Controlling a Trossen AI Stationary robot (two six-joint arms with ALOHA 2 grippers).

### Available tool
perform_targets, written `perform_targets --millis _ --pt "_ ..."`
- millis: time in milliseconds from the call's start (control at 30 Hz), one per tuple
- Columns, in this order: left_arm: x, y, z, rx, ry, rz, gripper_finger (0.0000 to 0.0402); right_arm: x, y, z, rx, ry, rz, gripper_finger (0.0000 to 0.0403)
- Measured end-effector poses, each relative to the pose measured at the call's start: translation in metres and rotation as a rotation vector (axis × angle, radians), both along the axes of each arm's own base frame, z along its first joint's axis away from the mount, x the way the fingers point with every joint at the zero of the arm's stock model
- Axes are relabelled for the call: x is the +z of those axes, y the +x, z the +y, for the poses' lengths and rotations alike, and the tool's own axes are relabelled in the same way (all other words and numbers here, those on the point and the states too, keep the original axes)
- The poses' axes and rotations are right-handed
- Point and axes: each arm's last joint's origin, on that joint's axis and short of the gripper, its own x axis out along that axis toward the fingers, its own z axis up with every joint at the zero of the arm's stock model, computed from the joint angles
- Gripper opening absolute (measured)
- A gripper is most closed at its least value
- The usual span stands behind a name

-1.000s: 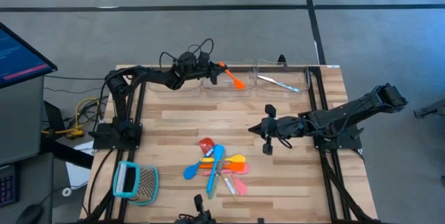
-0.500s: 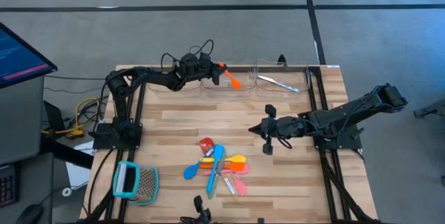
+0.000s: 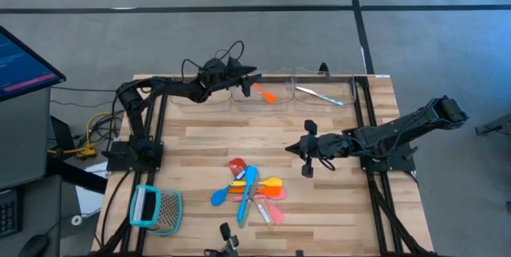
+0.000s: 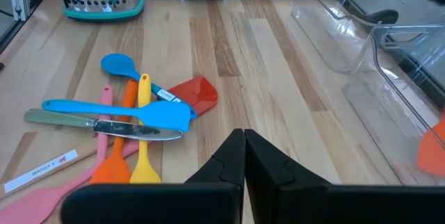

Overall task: Pick & Place Kitchen Items
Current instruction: Put the right orange spatula into the middle transparent bin, then put the green table knife into the right transparent bin

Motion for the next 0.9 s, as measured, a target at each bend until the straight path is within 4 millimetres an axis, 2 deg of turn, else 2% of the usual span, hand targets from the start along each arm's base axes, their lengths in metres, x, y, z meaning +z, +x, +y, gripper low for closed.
perform_targets --millis 267,500,900 --pt "0.05 -0.014 -0.01 0.012 0.114 -0.05 0.0192 0.0 0.0 0.0 -0.016 0.029 -0.005 0.0" --pt "0.084 -0.028 -0.031 -0.055 0.133 -0.011 0.0168 0.0 0.0 0.0 -0.017 0.029 -0.005 0.0" --pt "0.102 -0.071 -0.08 -0.117 0.244 -0.035 0.0061 0.002 0.001 -0.001 -0.046 0.022 -0.03 0.0"
